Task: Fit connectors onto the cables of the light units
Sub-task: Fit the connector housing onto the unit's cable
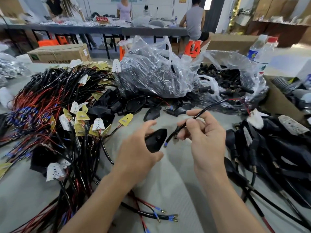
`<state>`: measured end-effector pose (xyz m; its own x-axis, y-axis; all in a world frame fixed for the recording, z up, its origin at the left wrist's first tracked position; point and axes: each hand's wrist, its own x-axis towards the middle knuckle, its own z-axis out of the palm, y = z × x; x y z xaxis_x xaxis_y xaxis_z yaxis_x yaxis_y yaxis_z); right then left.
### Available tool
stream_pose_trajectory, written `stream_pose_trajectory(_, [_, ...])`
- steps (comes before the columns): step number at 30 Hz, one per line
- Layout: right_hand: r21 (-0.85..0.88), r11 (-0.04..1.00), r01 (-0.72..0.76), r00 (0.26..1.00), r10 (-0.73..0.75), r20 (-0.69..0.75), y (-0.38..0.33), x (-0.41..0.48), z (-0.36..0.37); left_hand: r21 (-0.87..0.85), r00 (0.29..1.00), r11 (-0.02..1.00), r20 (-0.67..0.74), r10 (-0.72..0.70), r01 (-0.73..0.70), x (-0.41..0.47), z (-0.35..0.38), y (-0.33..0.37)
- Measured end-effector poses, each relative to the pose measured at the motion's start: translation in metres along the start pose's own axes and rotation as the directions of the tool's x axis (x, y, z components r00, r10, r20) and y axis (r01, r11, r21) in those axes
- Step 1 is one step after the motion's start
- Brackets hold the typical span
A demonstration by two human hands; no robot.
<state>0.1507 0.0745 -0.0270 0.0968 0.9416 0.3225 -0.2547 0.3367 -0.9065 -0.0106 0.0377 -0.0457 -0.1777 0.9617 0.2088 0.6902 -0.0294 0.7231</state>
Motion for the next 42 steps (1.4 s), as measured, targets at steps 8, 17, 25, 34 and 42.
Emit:
stream_pose_trajectory(8, [0.024, 0.987, -0.16, 0.985, 0.158, 0.069, 0.006, 0.0, 0.004, -0.186, 0.999, 0.982, 0.027, 0.042, -0.036, -0.005, 0.006, -0.006])
stream_pose_trajectory(17, [-0.022, 0.981, -0.195, 0.98, 0.193, -0.049, 0.009, 0.001, -0.002, -0.168, 0.997, 0.984, -0.058, 0.049, -0.058, -0.013, 0.004, 0.002])
stream_pose_trajectory(25, [-0.057, 0.959, -0.278, 0.959, 0.28, 0.035, 0.006, -0.001, -0.001, -0.204, 0.987, 0.974, -0.147, 0.071, -0.1, -0.014, 0.005, 0.004])
stream_pose_trajectory(34, [-0.082, 0.911, -0.405, 0.902, 0.412, 0.126, 0.002, -0.002, -0.005, -0.174, 0.954, 0.967, -0.268, 0.133, -0.184, -0.018, 0.003, 0.012])
stream_pose_trajectory(42, [-0.455, 0.871, -0.187, 0.953, 0.273, 0.132, 0.005, -0.008, 0.001, -0.135, 0.978, 0.969, -0.063, 0.199, -0.206, -0.018, 0.003, 0.008])
